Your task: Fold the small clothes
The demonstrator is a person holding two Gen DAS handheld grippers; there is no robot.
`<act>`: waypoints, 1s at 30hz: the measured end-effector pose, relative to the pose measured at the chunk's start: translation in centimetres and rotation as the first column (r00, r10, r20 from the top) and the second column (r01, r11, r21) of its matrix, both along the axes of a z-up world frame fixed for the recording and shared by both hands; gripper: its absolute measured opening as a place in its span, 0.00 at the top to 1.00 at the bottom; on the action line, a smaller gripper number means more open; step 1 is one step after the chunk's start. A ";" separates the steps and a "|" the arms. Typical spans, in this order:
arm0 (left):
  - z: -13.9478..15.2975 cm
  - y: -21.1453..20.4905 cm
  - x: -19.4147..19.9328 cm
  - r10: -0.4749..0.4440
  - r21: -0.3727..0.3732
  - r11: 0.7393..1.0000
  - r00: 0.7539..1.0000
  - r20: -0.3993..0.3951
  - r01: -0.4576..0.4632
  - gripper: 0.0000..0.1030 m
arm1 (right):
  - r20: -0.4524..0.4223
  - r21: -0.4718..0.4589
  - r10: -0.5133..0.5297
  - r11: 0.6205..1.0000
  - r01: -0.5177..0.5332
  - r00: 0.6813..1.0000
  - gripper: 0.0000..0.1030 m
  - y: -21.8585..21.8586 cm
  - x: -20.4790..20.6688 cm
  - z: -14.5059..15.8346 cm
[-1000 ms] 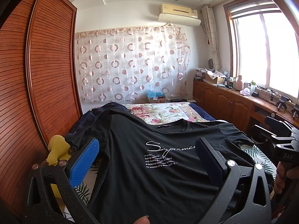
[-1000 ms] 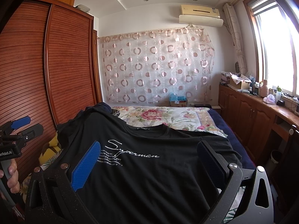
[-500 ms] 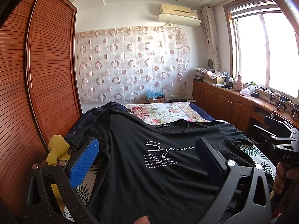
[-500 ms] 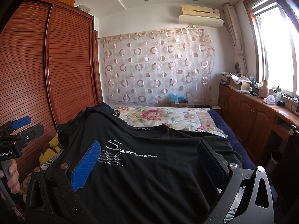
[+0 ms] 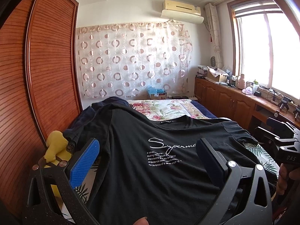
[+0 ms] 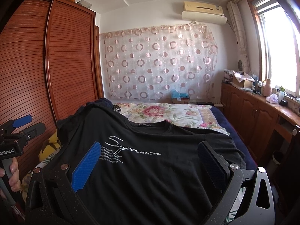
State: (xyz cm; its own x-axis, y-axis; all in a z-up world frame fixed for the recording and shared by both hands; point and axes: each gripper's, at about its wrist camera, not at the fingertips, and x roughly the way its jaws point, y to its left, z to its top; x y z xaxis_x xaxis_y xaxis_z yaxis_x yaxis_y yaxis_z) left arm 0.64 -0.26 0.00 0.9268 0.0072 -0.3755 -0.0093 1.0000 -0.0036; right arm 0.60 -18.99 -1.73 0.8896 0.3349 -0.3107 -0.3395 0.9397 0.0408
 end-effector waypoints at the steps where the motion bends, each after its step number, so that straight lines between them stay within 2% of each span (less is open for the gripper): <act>1: -0.1 0.1 0.2 -0.002 -0.004 1.000 1.000 -0.008 0.002 0.00 | -0.005 -0.001 0.001 1.000 -0.001 1.000 0.00 0.1 0.1 -0.1; 10: -2.6 2.0 2.1 -0.005 0.003 1.000 0.996 -0.091 0.005 0.00 | -0.042 -0.008 0.016 1.000 -0.016 0.999 0.00 0.2 1.1 -0.4; 19: -3.7 4.1 3.0 -0.004 0.000 1.000 0.993 -0.121 0.004 0.00 | -0.049 -0.033 0.045 0.998 -0.047 0.998 0.00 0.2 1.8 0.1; 24: -4.8 6.1 4.4 0.069 0.073 0.996 0.990 -0.127 -0.060 0.00 | -0.075 -0.047 0.090 0.995 -0.094 0.993 0.00 0.3 3.4 -0.5; 30: -5.6 10.5 6.9 0.090 0.039 0.996 0.985 -0.145 -0.085 0.00 | -0.119 -0.112 0.123 0.984 -0.136 0.985 0.01 0.8 7.0 -1.2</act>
State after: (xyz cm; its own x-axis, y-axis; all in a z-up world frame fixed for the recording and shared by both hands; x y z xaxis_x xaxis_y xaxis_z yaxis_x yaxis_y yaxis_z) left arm 7.59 10.27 -5.56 0.8572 0.1005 -0.5051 -0.0949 0.9948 0.0370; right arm 7.62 -18.20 -2.88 0.7987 0.3993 -0.4502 -0.4583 0.8885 -0.0248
